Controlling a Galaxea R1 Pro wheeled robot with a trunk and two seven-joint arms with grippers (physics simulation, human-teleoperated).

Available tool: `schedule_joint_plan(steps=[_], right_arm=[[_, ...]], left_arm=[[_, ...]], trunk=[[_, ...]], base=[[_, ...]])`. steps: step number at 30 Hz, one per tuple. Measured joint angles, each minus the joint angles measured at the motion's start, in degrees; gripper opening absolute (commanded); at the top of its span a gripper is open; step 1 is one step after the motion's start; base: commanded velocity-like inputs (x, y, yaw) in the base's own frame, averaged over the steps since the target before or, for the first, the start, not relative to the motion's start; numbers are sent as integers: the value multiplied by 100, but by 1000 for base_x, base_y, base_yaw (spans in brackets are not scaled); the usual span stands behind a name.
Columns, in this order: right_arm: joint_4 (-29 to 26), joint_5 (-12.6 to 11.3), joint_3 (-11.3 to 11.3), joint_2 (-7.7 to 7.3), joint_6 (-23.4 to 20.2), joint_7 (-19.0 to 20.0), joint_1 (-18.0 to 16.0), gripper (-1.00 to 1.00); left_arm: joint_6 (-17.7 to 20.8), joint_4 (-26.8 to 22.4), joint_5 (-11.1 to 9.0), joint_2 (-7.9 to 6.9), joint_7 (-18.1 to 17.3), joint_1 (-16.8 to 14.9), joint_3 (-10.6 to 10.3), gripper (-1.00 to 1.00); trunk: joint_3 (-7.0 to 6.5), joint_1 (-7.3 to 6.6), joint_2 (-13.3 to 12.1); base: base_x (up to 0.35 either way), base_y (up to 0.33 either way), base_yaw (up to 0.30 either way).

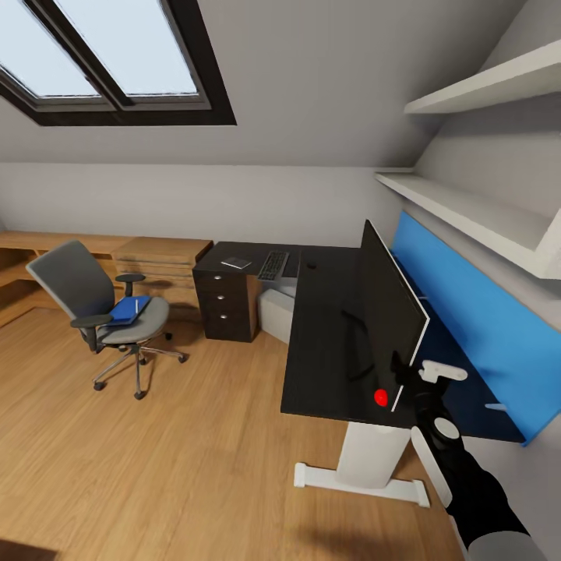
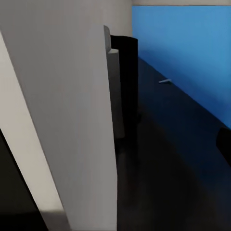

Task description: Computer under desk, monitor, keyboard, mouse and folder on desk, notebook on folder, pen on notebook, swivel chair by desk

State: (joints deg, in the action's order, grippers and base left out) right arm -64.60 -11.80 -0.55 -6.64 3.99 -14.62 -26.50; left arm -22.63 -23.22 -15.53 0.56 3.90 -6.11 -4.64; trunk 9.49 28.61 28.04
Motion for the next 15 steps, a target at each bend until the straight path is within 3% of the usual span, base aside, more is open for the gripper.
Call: schedule_joint_plan(steps=[5,15], right_arm=[[31,-5,-4,0,0,14,0,100],[111,-15,-14,7,2,36,0,100]], left_arm=[[0,7,-5,-6,0,0,7,100],[0,9,-9,-8,0,0,11,100]], trunk=[[0,2,0],[0,3,-1]], base=[[-103,0,0],[-304,0,0]])
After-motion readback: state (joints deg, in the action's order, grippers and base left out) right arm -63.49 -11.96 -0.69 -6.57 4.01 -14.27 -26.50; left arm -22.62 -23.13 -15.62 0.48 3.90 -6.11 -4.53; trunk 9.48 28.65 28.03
